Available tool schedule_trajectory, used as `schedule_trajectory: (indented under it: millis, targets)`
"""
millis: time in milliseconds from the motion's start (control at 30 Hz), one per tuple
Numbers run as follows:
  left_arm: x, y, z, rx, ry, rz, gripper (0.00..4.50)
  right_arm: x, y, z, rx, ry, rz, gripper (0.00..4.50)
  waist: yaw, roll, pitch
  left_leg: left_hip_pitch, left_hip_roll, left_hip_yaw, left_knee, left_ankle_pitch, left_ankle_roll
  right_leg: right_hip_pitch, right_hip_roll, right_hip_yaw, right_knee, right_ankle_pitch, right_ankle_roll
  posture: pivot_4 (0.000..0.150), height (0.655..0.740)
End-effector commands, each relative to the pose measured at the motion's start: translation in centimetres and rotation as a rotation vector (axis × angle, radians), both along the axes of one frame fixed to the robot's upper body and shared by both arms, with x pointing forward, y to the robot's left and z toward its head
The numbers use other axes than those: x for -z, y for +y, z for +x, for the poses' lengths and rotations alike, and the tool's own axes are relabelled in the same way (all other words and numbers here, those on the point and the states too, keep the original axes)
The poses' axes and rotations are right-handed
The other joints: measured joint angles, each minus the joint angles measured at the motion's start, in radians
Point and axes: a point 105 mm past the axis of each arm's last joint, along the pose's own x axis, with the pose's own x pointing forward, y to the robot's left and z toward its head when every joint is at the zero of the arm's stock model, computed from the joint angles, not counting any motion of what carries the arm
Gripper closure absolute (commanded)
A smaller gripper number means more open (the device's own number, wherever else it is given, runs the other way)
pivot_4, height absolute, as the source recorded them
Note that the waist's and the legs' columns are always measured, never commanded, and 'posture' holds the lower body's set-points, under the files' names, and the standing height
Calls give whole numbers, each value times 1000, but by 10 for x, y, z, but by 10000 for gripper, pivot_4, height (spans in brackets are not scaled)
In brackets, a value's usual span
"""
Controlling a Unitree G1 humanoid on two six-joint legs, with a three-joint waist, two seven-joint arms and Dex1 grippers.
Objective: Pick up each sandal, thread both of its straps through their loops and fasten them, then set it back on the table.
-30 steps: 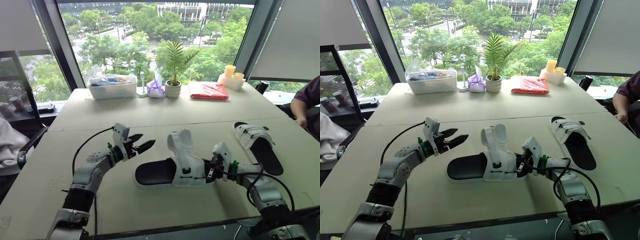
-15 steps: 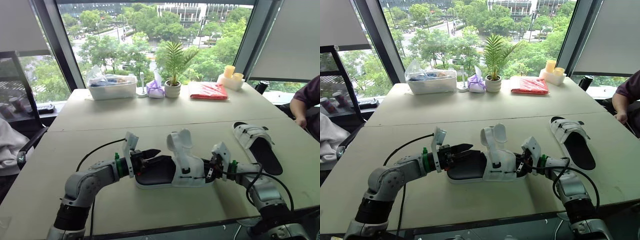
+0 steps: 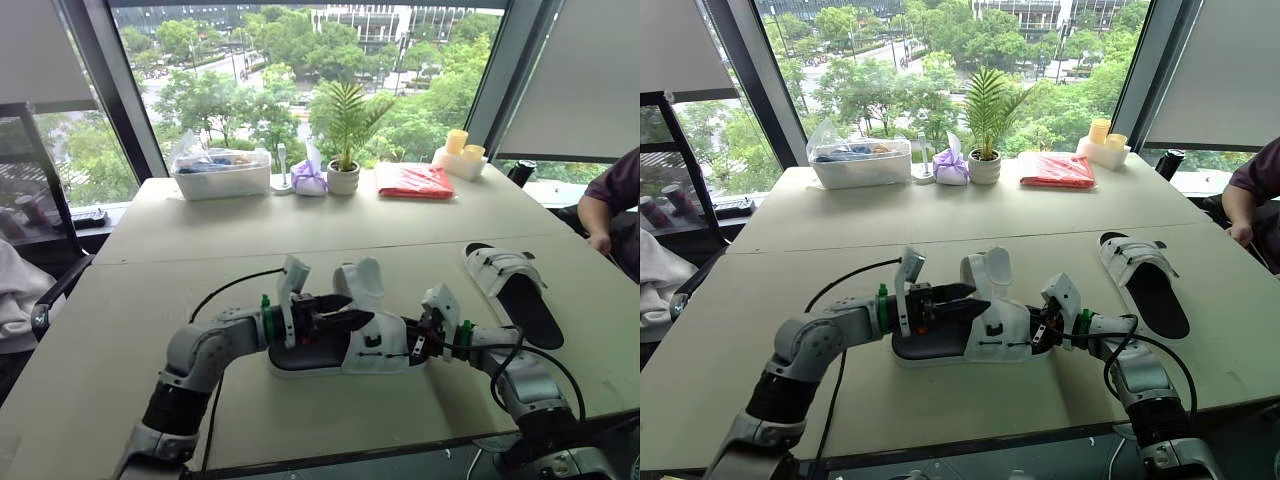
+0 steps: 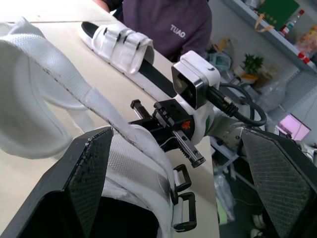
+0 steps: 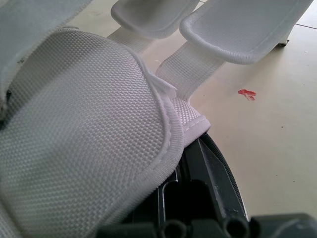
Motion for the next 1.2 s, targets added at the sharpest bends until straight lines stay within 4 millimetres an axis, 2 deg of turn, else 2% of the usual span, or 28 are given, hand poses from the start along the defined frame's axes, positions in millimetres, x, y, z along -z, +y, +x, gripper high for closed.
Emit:
schedule_trajectory:
  millis: [33,100,267,333,633,767,933,1200]
  targets:
    - [-8,-10,6,10,-34,8,4822,22,2,-3,31,76,-22,45000,0,0,0,0,0,0,0,0,0,0,0,0,0,0,0,1500,7388]
    - [-4,-16,14,-9,-34,47,11000,22,2,-3,36,74,-18,45000,0,0,0,0,0,0,0,0,0,0,0,0,0,0,0,1500,7388]
    - [-4,-25,20,-15,-39,67,36379,22,3,-2,41,73,-14,45000,-2,0,0,0,0,0,0,0,0,-1,0,0,0,0,0,1500,7388]
    - [-5,-26,22,-22,-33,64,44461,22,3,-2,44,71,-13,45000,-1,0,0,0,0,0,0,0,0,-1,0,0,0,0,0,1500,7388]
    - [-25,-16,26,0,50,-69,44461,21,2,0,48,72,-14,45000,-3,-1,0,-1,0,0,-1,0,0,-2,0,0,-1,0,0,1500,7388]
    - [-34,-9,20,53,100,-113,44461,22,2,0,41,78,-17,45000,-3,-1,1,-1,0,0,0,0,0,-1,0,0,-1,0,0,1500,7388]
    - [-29,0,16,75,104,-74,44461,21,3,1,37,76,-16,45000,-3,-1,1,-1,0,0,0,0,0,-2,0,0,-1,0,0,1500,7388]
    - [-19,0,14,107,115,-41,44461,22,8,0,27,79,-10,45000,-8,-1,1,-1,0,0,-1,0,0,-1,0,0,-2,0,0,1500,7388]
